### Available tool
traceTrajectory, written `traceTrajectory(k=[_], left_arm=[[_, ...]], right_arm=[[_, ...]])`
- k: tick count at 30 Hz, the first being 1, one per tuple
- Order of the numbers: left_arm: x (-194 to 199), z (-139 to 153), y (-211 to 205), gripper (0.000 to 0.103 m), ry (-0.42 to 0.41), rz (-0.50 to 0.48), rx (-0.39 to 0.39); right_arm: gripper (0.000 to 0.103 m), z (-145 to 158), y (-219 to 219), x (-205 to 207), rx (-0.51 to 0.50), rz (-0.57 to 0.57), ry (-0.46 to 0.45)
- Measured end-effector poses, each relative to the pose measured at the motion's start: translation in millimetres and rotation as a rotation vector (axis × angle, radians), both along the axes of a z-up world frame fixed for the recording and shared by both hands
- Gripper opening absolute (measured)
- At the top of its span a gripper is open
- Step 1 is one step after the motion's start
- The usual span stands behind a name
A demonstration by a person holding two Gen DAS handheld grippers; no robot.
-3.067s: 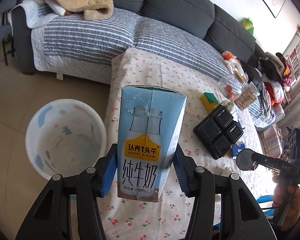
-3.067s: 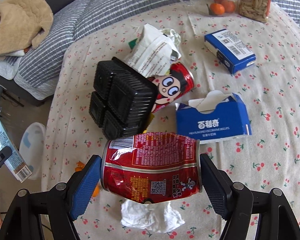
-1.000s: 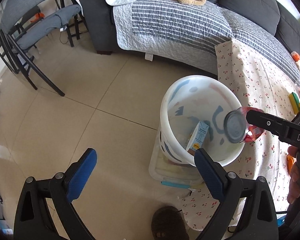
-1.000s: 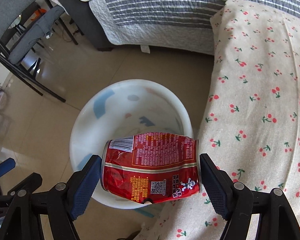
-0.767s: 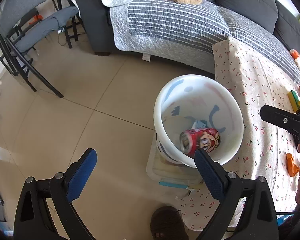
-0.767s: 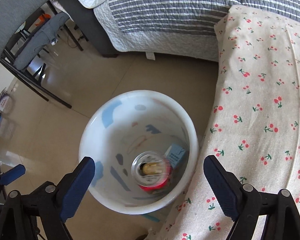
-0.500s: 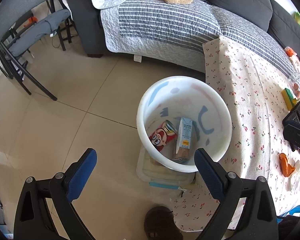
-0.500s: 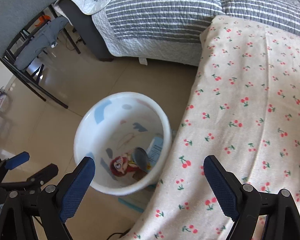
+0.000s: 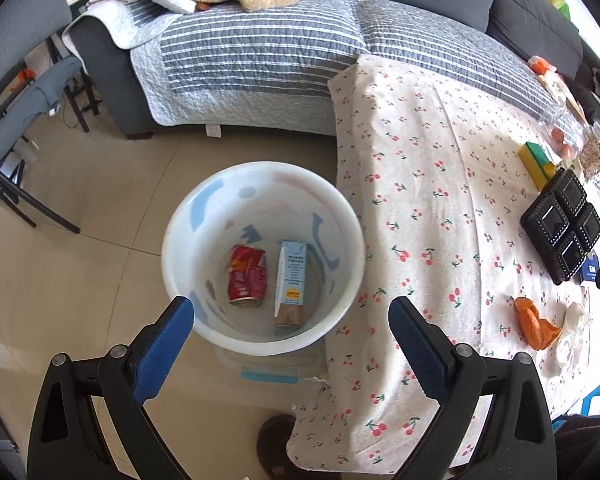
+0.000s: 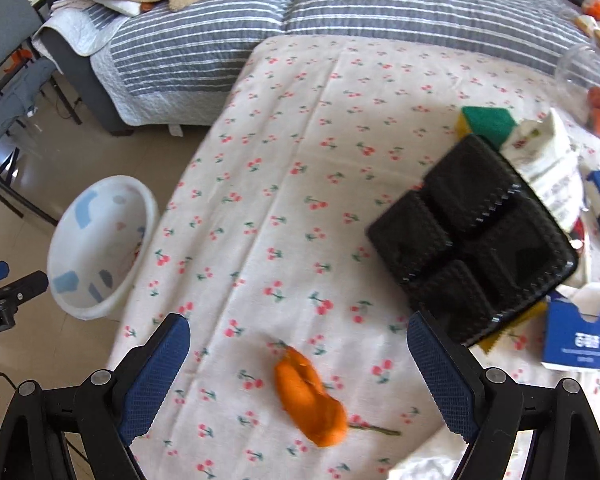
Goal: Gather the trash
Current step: 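Grasp the black plastic tray with the left tool and lift it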
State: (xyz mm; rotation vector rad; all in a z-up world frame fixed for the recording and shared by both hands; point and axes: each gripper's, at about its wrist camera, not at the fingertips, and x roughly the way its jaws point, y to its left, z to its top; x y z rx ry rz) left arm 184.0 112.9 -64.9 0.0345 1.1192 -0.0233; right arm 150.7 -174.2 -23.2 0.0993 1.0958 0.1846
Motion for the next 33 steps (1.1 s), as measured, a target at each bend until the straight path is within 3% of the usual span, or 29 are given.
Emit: traceTrajectory(k=[9, 22, 29, 33], left_arm=[[6.3, -0.9, -87.0, 0.103, 0.012, -0.142, 0.034], [5.4, -8.5, -236.0, 0.103, 0.006, -0.365, 0.068], [-1.0, -1.3, -298.6, 0.103, -0.076, -0.453, 0.046], [0.1, 1.6, -321.8, 0.103, -0.14, -0.446, 0.067]], right_arm=[[0.092, 4.4, -90.4, -21.4, -0.006, -0.127, 0.011], [0.092, -18.7, -197.2, -49.3, -0.002, -0.276, 0.076], [0.092, -28.5, -234.1, -64.8, -0.002, -0.318, 0.109], [0.092, -31.5, -252.1, -73.0, 0.015, -0.357, 0.12]])
